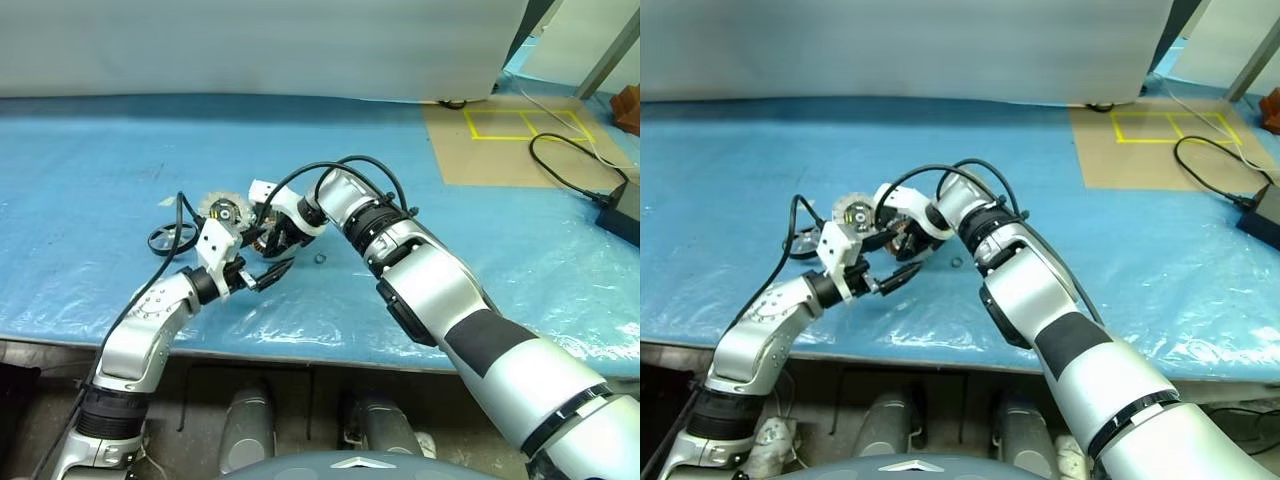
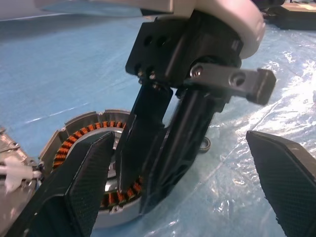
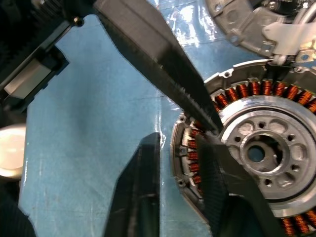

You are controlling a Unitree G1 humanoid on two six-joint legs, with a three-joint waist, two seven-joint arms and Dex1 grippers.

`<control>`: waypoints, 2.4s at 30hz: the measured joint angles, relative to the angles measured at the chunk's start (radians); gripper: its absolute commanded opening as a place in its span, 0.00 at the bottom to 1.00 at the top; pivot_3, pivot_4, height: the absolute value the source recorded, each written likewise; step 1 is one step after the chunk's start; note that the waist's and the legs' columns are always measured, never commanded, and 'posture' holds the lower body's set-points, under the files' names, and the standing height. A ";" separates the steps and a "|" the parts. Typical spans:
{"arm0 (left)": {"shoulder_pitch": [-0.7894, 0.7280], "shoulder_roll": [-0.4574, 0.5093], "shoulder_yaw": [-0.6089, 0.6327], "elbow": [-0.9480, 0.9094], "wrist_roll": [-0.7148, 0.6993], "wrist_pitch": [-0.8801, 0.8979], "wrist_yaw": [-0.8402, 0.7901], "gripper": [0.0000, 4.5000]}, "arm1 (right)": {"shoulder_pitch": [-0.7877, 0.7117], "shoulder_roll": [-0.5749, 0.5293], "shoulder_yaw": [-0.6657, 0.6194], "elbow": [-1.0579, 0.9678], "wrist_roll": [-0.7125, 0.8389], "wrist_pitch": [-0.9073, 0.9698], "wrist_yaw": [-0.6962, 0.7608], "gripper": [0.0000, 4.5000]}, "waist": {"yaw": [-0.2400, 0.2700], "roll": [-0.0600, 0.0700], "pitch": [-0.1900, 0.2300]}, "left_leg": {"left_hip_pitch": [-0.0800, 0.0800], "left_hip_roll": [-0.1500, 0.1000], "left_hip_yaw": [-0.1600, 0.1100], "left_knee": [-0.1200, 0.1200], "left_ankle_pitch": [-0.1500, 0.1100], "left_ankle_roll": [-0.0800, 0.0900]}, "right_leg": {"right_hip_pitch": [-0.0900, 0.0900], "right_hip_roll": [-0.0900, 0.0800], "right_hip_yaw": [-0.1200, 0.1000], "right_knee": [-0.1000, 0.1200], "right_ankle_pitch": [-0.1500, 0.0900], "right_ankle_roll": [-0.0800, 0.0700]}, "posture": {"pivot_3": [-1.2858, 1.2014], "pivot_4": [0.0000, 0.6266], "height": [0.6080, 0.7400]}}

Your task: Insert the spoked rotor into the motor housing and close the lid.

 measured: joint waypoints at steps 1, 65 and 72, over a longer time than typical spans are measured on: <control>0.012 0.025 0.005 -0.008 -0.011 0.005 -0.017 1.00 | 0.000 0.000 0.003 -0.002 0.003 0.000 0.004 0.34 | -0.001 0.000 0.000 | 0.000 0.000 0.000 0.000 0.000 0.000 | 0.000 0.000 0.000 0.000 0.000 0.000 | 0.52 0.24 1.00; 0.101 0.246 0.125 -0.002 -0.087 0.012 -0.207 1.00 | 0.005 -0.202 0.242 -0.010 -0.125 -0.949 0.075 0.34 | -0.002 0.000 0.000 | 0.000 0.000 0.000 0.001 0.000 0.006 | 0.000 0.000 0.000 0.000 0.000 -0.001 | 0.52 0.24 1.00; 0.101 0.245 0.121 -0.005 -0.084 0.012 -0.203 1.00 | 0.019 -0.193 0.250 0.013 -0.157 -0.950 0.031 0.34 | -0.002 0.000 0.000 | 0.000 0.000 0.000 0.001 0.000 0.006 | 0.000 0.000 0.000 0.000 0.000 -0.001 | 0.52 0.24 1.00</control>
